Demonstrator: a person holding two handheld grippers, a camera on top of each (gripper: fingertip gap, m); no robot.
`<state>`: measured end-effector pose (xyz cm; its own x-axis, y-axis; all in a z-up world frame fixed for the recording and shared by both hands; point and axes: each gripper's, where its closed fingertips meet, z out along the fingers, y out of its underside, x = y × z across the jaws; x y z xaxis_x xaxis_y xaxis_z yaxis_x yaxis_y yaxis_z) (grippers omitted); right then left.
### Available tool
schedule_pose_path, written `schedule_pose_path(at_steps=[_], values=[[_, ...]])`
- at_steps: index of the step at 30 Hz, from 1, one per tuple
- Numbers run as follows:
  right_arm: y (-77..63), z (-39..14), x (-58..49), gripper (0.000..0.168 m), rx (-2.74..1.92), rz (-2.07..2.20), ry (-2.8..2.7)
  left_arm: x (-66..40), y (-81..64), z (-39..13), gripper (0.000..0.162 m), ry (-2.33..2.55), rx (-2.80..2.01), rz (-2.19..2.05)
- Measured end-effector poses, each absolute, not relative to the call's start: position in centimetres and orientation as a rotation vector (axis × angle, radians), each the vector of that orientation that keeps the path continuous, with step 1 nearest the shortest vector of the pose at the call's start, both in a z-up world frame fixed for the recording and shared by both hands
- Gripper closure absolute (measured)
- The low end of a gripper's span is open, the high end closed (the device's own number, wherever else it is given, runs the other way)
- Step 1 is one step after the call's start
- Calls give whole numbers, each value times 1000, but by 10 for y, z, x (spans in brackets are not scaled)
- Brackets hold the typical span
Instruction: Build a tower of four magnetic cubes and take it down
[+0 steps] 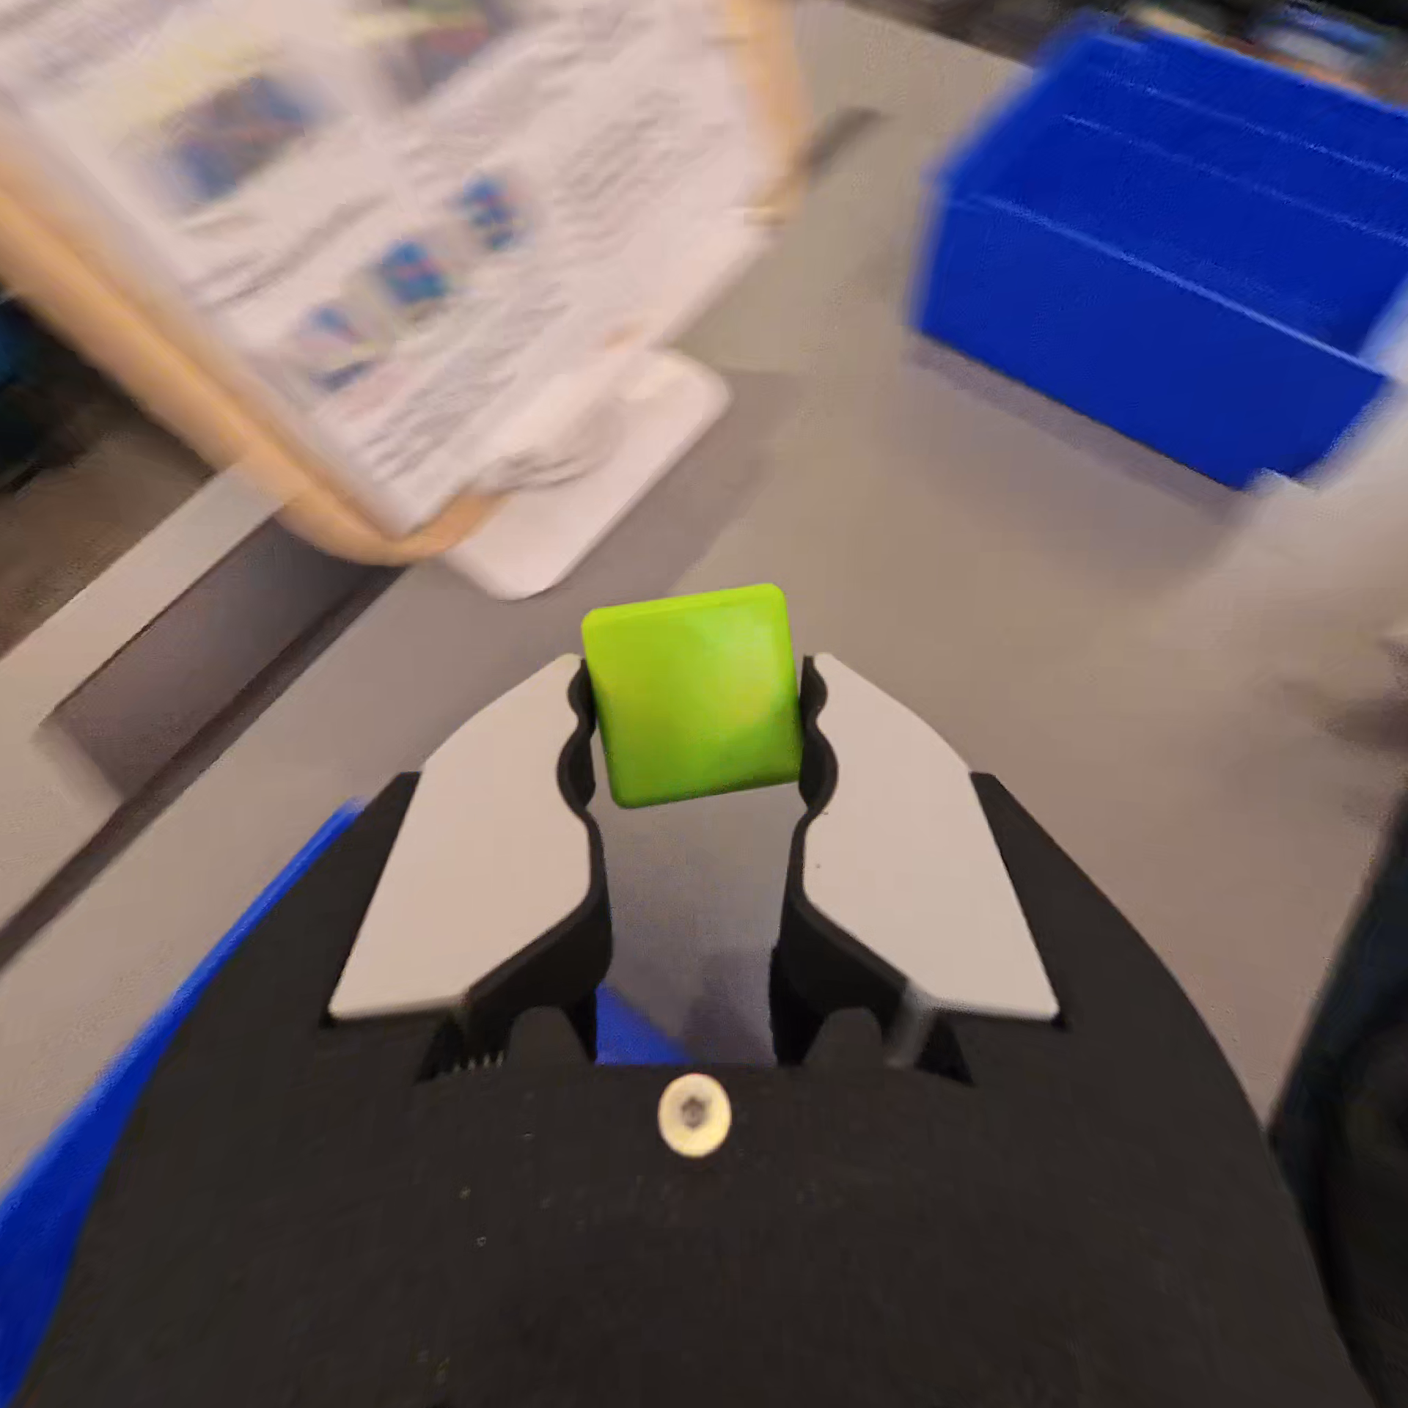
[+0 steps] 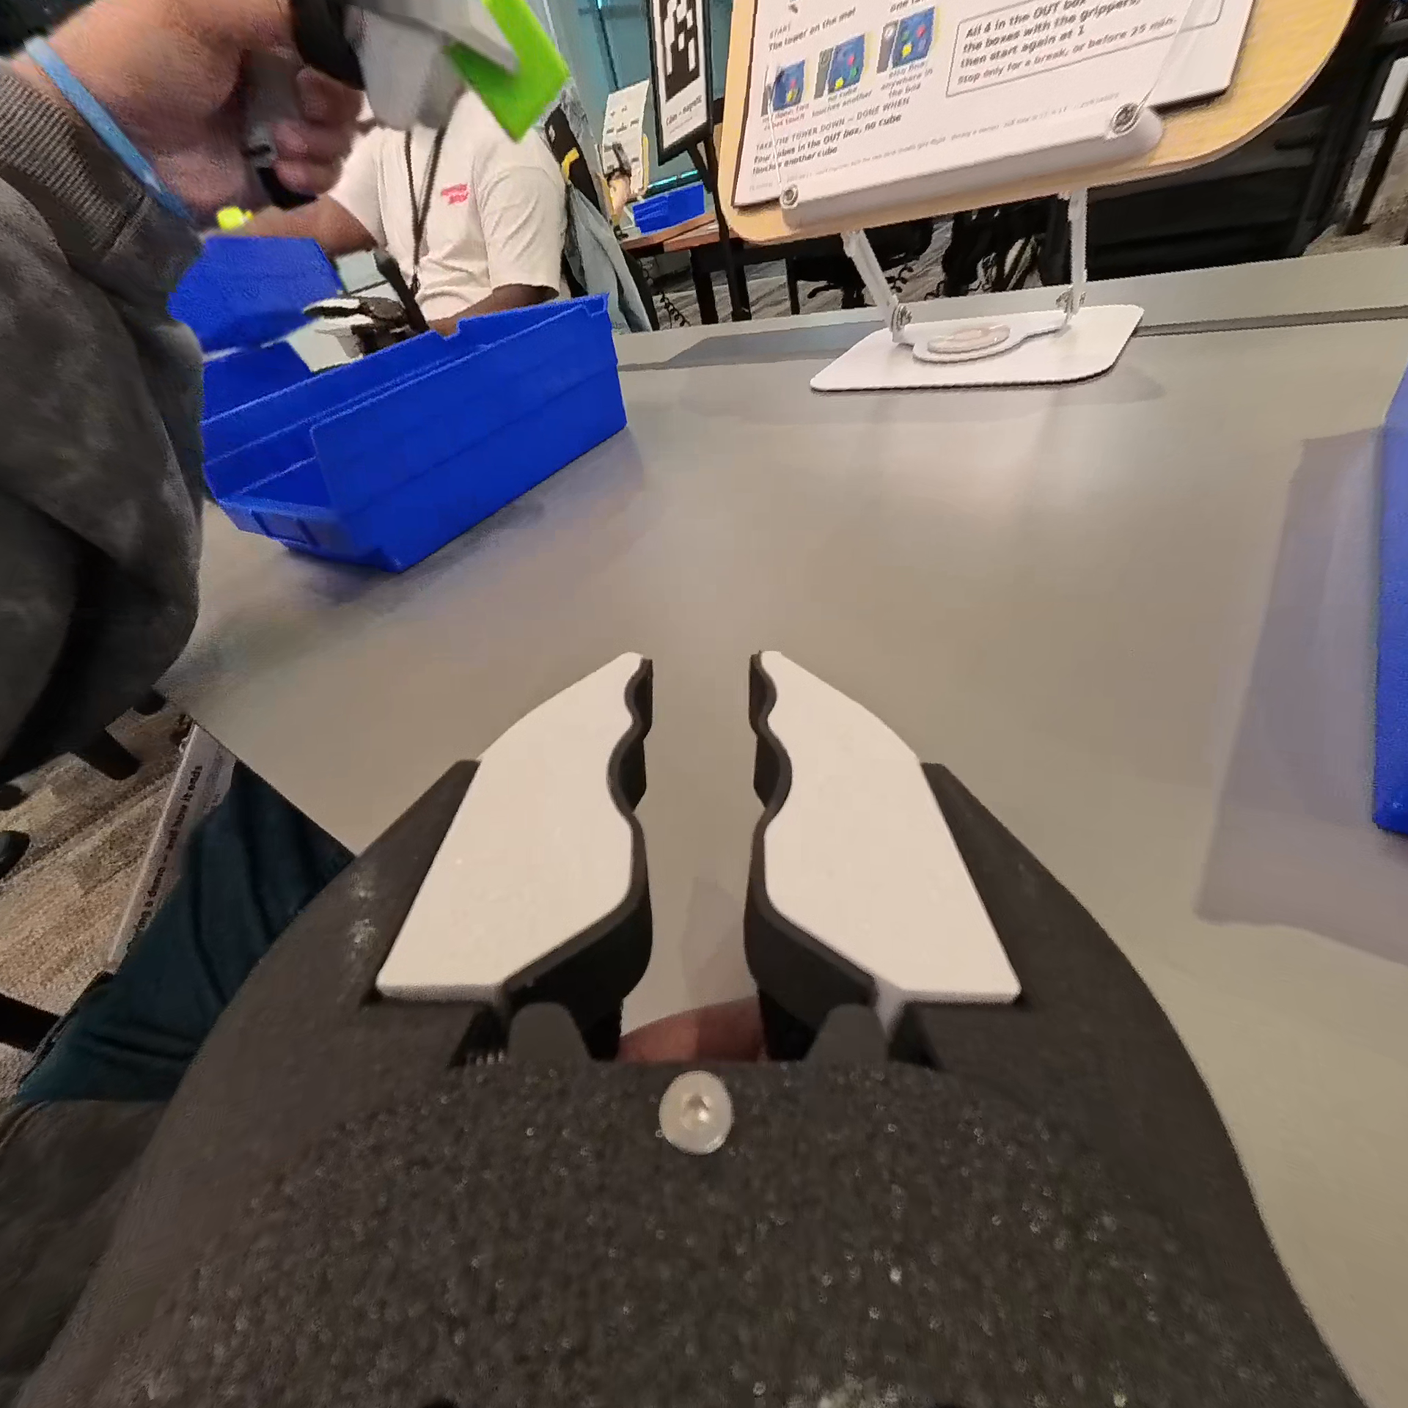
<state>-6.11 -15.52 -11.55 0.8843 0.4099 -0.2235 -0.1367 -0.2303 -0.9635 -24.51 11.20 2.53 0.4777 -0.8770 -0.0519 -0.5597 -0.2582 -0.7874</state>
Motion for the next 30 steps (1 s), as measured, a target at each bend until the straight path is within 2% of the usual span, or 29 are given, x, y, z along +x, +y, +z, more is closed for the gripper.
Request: schedule_pose_path(at_steps=[2,6,9,13,23,26,29,30], values=[[-154,-114,-57,142,-1726,488,-191,-193,75,6,111,1496,-1859,-600],[-151,-115,-45,140,-1734,428,-149,-135,38,-73,111,1970,-1785,-505],[-151,-116,-43,140,-1743,437,-143,-115,40,-127,111,2121,-1808,-381],[-152,-117,-43,140,-1746,438,-148,-100,50,-162,111,2193,-1789,-346],[-153,-119,-50,141,-1757,468,-179,-102,53,-178,111,2298,-1768,-429],[-154,-119,-50,141,-1756,473,-179,-104,59,-169,91,2231,-1789,-370],[-153,-120,-50,141,-1760,480,-175,-120,67,-136,69,2077,-1884,-248],[-153,-120,-50,141,-1761,483,-175,-128,64,-119,69,2009,-1893,-245]])
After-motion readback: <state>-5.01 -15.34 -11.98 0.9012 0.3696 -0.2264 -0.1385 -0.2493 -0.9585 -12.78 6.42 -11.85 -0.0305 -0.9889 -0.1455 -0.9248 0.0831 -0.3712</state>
